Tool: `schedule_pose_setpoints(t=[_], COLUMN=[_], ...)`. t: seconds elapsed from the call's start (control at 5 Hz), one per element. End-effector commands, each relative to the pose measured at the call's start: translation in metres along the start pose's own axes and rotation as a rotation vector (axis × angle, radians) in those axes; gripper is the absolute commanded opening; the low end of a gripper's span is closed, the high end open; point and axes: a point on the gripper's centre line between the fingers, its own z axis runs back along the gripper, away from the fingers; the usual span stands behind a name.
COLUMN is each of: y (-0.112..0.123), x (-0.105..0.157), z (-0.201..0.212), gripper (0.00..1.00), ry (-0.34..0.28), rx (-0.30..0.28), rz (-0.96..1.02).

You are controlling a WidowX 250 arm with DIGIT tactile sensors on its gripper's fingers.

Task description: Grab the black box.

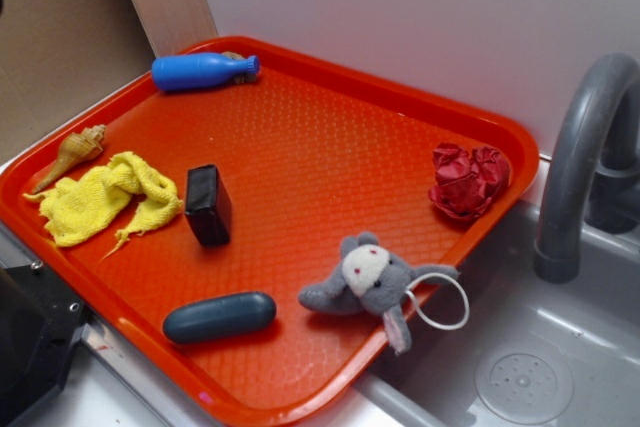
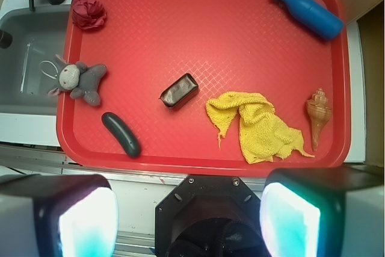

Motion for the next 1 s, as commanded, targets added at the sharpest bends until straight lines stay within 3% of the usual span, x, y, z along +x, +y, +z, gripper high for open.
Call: schedule_pose_setpoints(t=[0.0, 0.2, 0.6, 0.8], y=[0.000, -0.015, -0.030, -0.031], x=[0.000, 0.031, 0.034, 0.036], z=[0.000, -0.054, -0.134, -0.166], gripper=[1.00, 1.00, 1.00, 1.00], ry=[0.000, -0.028, -0.134, -0.114], rx=[0.000, -0.096, 0.052, 0.125], rz=[0.000, 0.093, 0.377, 0.427])
